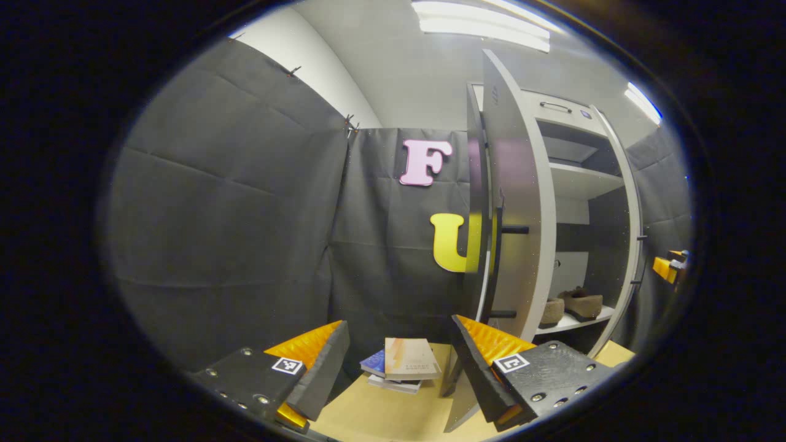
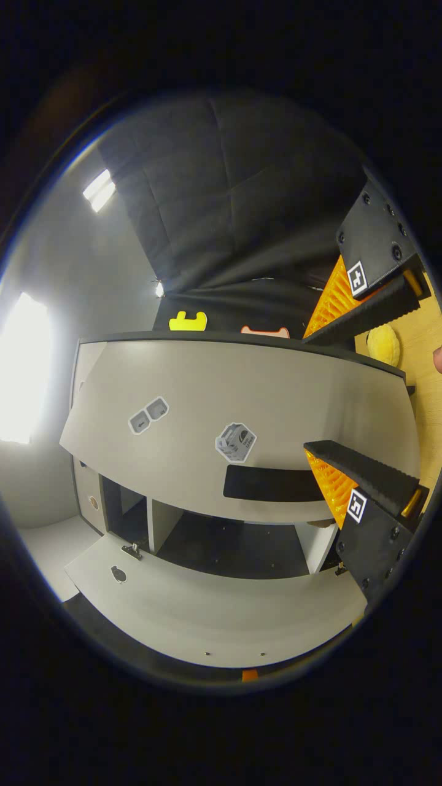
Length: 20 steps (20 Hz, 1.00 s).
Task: Grab one shoe with the right hand and put it into the shoe cabinet, grab the other shoe with the left hand and put it into the shoe cabinet; then close the right door with the right hand and the left door with the left hand.
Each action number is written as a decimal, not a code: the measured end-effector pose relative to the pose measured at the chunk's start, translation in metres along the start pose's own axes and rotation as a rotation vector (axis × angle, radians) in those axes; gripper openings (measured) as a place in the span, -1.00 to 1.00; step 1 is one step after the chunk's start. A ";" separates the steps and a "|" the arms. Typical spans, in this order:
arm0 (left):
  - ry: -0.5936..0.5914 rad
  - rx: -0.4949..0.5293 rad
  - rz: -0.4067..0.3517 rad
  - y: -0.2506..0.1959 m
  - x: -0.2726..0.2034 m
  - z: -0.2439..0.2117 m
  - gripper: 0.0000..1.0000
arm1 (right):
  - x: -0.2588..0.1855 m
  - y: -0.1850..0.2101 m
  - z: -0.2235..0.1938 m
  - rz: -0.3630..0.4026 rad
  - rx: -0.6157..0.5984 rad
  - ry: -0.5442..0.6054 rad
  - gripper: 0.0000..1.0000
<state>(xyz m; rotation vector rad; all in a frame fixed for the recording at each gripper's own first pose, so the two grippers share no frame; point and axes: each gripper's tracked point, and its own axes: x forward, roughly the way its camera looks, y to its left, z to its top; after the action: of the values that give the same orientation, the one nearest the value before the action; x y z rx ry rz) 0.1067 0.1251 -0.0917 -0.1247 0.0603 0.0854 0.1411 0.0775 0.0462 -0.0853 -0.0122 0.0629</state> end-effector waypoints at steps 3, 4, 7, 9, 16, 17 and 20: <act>-0.010 -0.008 -0.019 -0.008 0.014 0.005 1.00 | -0.012 -0.016 -0.004 -0.029 -0.004 0.007 0.96; -0.012 -0.012 -0.027 -0.012 0.016 0.005 1.00 | -0.016 -0.022 -0.007 -0.041 -0.003 0.012 0.96; -0.010 -0.011 -0.042 -0.023 0.022 0.005 1.00 | -0.025 -0.036 -0.015 -0.064 0.003 0.036 0.96; -0.022 0.007 -0.034 -0.028 0.025 0.008 1.00 | -0.030 -0.044 -0.019 -0.077 0.011 0.044 0.96; -0.018 0.026 -0.045 -0.045 0.025 0.007 1.00 | -0.038 -0.051 -0.028 -0.066 0.023 0.060 0.96; -0.017 0.022 -0.057 -0.051 0.025 0.008 1.00 | -0.039 -0.051 -0.029 -0.061 0.025 0.062 0.96; -0.017 0.012 -0.112 -0.076 0.019 0.008 1.00 | -0.041 -0.052 -0.032 -0.050 0.027 0.064 0.96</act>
<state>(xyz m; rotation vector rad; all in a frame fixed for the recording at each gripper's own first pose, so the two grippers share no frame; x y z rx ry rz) 0.1325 0.0524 -0.0761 -0.1149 0.0371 -0.0260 0.1041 0.0207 0.0184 -0.0598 0.0501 0.0103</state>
